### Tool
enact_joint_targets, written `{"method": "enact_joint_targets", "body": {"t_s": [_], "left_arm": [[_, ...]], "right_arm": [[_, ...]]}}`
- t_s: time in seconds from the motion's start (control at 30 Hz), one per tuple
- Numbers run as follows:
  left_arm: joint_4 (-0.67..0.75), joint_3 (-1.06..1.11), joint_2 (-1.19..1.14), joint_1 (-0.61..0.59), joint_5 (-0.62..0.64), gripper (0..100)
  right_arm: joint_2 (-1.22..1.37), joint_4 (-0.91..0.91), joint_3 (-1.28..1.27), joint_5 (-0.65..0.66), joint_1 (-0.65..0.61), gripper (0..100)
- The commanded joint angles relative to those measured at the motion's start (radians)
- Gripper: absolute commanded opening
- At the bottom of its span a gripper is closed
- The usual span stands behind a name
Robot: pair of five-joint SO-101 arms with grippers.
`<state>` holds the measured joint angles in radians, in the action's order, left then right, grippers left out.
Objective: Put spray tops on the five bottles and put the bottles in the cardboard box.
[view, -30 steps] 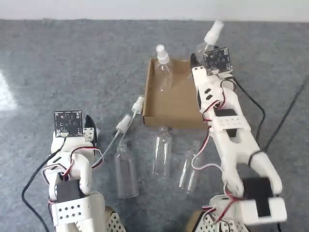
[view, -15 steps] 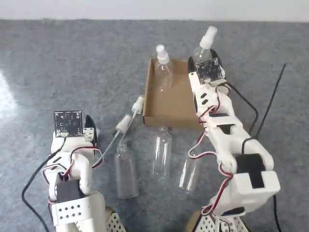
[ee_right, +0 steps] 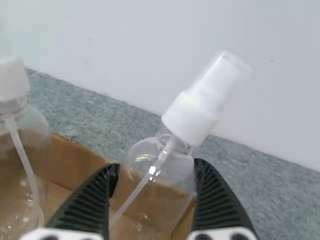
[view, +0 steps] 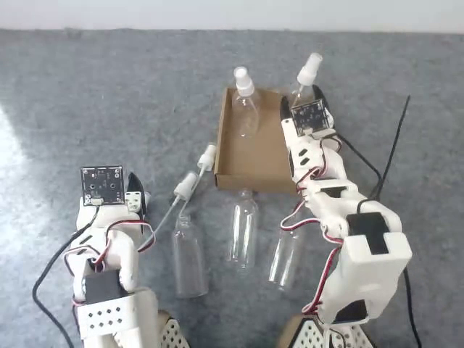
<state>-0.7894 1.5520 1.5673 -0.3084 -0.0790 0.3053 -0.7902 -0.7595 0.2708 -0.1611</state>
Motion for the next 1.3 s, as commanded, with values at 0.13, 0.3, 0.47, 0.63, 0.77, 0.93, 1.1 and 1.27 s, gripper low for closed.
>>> {"method": "enact_joint_targets", "body": {"t_s": [0.13,0.3,0.47,0.63,0.77,0.93,1.1,1.27], "left_arm": [[0.029,-0.007,0.012,0.003,-0.006,11],[0.029,-0.007,0.012,0.003,-0.006,11],[0.029,-0.007,0.012,0.003,-0.006,11],[0.029,-0.007,0.012,0.003,-0.008,11],[0.029,-0.007,0.012,0.003,-0.008,11],[0.029,-0.007,0.012,0.002,-0.008,11],[0.029,-0.007,0.012,0.002,-0.008,11],[0.029,-0.007,0.012,0.002,-0.008,11]], "right_arm": [[-0.008,-0.031,0.064,0.015,-0.005,0.6],[-0.004,-0.031,0.078,0.014,-0.005,0.6],[0.051,-0.031,0.123,0.014,-0.005,0.6],[0.061,-0.031,0.126,0.014,-0.004,0.6],[0.062,-0.03,0.114,0.015,-0.001,0.7],[0.059,-0.03,0.097,0.064,-0.007,8.0],[0.059,-0.022,0.097,0.086,-0.008,14.5],[0.059,-0.03,0.097,0.094,-0.008,11.8]]}}
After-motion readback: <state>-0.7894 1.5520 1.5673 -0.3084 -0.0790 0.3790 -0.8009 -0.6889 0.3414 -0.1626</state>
